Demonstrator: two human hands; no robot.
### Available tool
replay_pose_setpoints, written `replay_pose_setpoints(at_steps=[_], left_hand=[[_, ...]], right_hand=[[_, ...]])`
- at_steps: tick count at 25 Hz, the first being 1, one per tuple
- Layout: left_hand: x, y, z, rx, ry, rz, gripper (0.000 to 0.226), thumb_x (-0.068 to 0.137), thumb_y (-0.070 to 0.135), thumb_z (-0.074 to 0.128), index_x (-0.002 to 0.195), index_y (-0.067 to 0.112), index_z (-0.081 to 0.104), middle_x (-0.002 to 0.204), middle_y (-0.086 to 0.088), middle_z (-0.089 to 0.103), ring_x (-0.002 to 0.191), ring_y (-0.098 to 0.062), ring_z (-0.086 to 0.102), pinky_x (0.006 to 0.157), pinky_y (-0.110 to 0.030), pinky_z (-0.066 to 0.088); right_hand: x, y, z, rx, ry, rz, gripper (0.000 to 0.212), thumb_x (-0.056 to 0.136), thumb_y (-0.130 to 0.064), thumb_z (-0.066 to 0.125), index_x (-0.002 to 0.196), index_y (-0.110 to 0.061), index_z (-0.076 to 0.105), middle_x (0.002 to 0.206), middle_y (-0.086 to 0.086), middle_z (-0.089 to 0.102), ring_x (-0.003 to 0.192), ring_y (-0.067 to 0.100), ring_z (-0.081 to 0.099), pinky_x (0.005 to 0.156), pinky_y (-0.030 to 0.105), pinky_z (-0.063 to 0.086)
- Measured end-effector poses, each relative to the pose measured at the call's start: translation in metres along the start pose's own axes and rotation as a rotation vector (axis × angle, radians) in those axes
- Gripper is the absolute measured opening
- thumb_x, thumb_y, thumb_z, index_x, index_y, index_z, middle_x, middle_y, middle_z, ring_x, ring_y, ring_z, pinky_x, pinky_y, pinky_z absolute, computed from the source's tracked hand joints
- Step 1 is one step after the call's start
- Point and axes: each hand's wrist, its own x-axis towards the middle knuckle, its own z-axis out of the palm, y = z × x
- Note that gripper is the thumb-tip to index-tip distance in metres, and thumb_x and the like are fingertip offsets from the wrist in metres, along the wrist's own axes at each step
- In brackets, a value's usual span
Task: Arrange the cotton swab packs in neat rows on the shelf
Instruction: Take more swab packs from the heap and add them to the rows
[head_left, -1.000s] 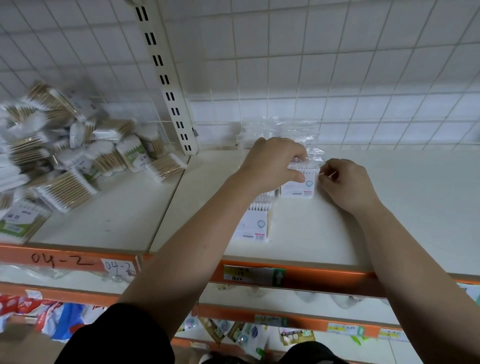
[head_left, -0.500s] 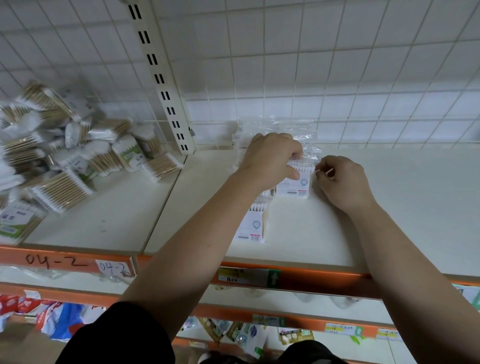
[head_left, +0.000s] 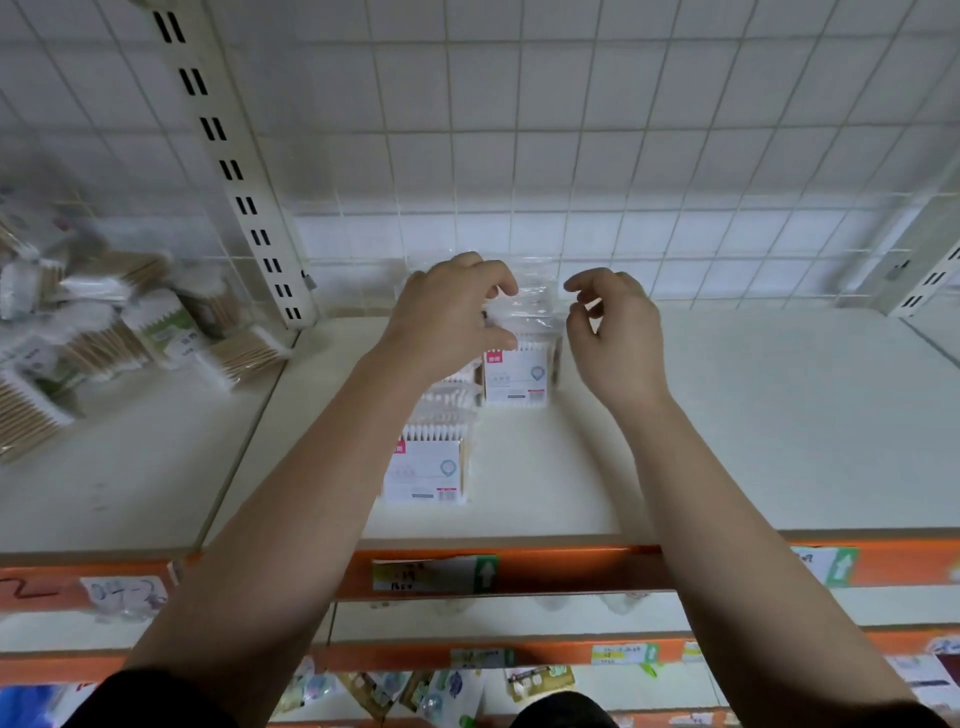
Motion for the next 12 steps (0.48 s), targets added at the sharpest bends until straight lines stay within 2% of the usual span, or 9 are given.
replay_pose_setpoints(at_steps=[3, 5, 8, 10, 12], left_hand=[[-0.003, -0.01, -0.007, -0.033, 0.02, 0.018, 0.038, 0.071, 0.037, 0.079, 0.105, 0.028, 0.063, 0.1, 0.01, 0.057, 0.085, -0.005, 0.05, 0.086, -0.037, 0.044], [-0.007, -0.014, -0.011, -0.07, 0.034, 0.037, 0.034, 0.073, 0.037, 0.078, 0.103, 0.028, 0.064, 0.1, 0.01, 0.058, 0.085, -0.006, 0.05, 0.087, -0.039, 0.045], [-0.01, -0.02, -0.017, -0.112, 0.024, 0.061, 0.03, 0.074, 0.035, 0.077, 0.101, 0.028, 0.064, 0.099, 0.01, 0.06, 0.086, -0.008, 0.054, 0.086, -0.039, 0.046], [-0.013, -0.023, -0.02, -0.13, 0.02, 0.073, 0.028, 0.075, 0.033, 0.077, 0.1, 0.027, 0.065, 0.099, 0.01, 0.061, 0.087, -0.01, 0.056, 0.085, -0.038, 0.047], [-0.014, -0.025, -0.022, -0.127, 0.02, 0.085, 0.027, 0.076, 0.032, 0.076, 0.1, 0.026, 0.065, 0.098, 0.01, 0.06, 0.087, -0.012, 0.057, 0.085, -0.038, 0.047]], right_hand=[[0.001, -0.015, -0.001, -0.015, 0.021, -0.012, 0.03, 0.082, -0.004, 0.048, 0.105, -0.014, 0.063, 0.1, 0.001, 0.059, 0.085, 0.016, 0.056, 0.074, 0.025, 0.043], [0.002, -0.022, -0.001, -0.022, 0.015, 0.057, 0.034, 0.082, -0.001, 0.044, 0.108, -0.014, 0.062, 0.103, 0.003, 0.058, 0.084, 0.015, 0.055, 0.073, 0.026, 0.044], [0.0, -0.024, -0.001, -0.061, -0.013, 0.185, 0.037, 0.085, 0.001, 0.039, 0.111, -0.013, 0.061, 0.105, 0.006, 0.058, 0.084, 0.016, 0.053, 0.069, 0.024, 0.038], [-0.004, -0.025, -0.001, -0.072, -0.03, 0.244, 0.029, 0.091, -0.006, 0.039, 0.11, -0.014, 0.06, 0.1, 0.004, 0.06, 0.086, 0.02, 0.055, 0.069, 0.025, 0.037], [-0.008, -0.028, 0.001, -0.058, -0.076, 0.308, 0.022, 0.096, -0.017, 0.04, 0.106, -0.014, 0.059, 0.086, 0.0, 0.062, 0.085, 0.022, 0.06, 0.067, 0.029, 0.04]])
